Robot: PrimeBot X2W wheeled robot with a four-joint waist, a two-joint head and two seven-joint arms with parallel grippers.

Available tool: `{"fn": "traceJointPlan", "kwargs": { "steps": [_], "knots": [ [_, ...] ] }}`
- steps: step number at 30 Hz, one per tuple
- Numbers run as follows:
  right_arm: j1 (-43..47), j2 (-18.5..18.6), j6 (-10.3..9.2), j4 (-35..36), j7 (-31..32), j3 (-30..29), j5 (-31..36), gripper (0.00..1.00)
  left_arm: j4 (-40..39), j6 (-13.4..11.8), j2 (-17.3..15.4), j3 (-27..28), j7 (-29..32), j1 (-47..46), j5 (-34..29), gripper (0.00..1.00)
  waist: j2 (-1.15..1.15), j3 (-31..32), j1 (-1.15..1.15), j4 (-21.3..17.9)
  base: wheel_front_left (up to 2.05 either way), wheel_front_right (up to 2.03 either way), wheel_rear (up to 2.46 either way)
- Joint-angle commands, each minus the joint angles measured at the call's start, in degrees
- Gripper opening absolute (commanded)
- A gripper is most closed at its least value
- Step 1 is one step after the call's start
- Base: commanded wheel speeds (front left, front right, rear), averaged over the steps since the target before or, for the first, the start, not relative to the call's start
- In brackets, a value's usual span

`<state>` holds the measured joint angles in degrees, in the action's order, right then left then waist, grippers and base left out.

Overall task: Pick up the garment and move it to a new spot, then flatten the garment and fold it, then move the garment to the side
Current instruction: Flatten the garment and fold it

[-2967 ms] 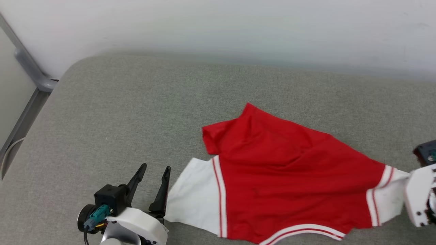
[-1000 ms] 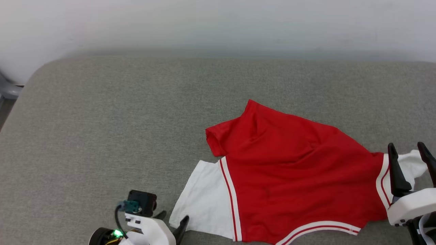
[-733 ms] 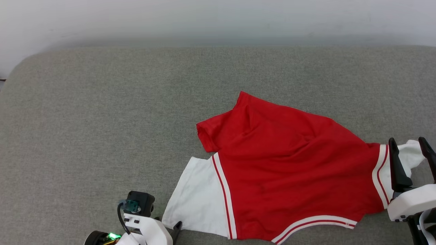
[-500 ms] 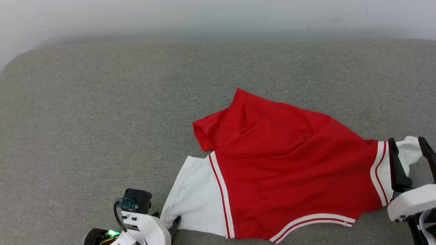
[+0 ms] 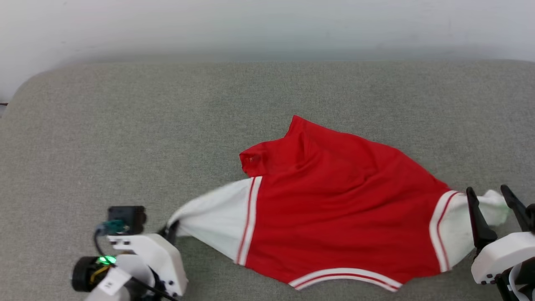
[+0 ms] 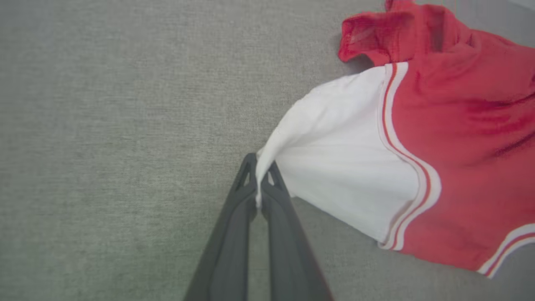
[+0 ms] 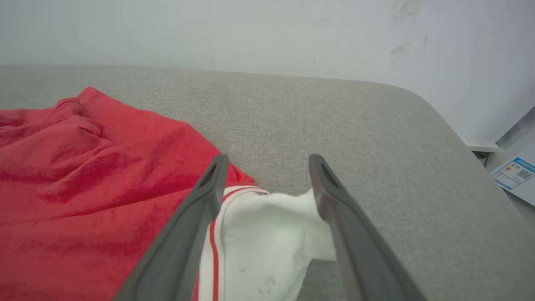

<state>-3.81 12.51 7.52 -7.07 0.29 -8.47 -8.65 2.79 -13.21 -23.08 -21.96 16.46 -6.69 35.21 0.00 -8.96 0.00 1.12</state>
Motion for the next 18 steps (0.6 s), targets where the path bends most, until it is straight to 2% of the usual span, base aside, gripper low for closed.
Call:
{"fn": "traceJointPlan", "kwargs": {
  "steps": [1, 7, 12, 15, 18],
  "knots": [
    [0.44, 0.39, -0.06, -0.05, 0.62, 0.47, -0.58, 1.00, -0.84, -0.66, -1.19, 1.58, -0.99, -0.32, 0.32, 0.00, 0.00, 0.32, 0.00, 0.05, 0.00, 0.00, 0.00],
    [1.53, 1.11, -0.06, 0.22, 2.45, 0.73, -1.24, 1.00, -4.13, -2.71, -3.29, 5.36, -2.36, 2.57, 1.12, 0.00, 0.00, 1.28, 0.00, -0.04, 0.00, 0.00, 0.00],
    [2.68, 2.85, -0.06, 1.64, 7.34, 0.45, -2.05, 1.00, -9.07, -3.41, -5.07, 7.36, -1.26, 6.96, 3.04, 0.00, 0.00, 1.91, 0.00, 0.16, 0.00, 0.00, 0.00],
    [3.59, 4.11, -0.06, 3.55, 12.44, 0.05, -3.90, 1.00, -13.21, -2.48, -5.50, 7.62, 0.04, 9.49, 5.17, 0.00, 0.00, 2.15, 0.00, 0.58, 0.00, 0.00, 0.00],
    [4.86, 6.80, -0.05, 7.04, 20.29, 1.62, -8.11, 1.00, -17.19, -2.14, -6.37, 6.89, 2.58, 11.62, 6.70, 0.00, 0.00, 2.21, 0.00, 1.28, 0.00, 0.00, 0.00]
  ]
}}
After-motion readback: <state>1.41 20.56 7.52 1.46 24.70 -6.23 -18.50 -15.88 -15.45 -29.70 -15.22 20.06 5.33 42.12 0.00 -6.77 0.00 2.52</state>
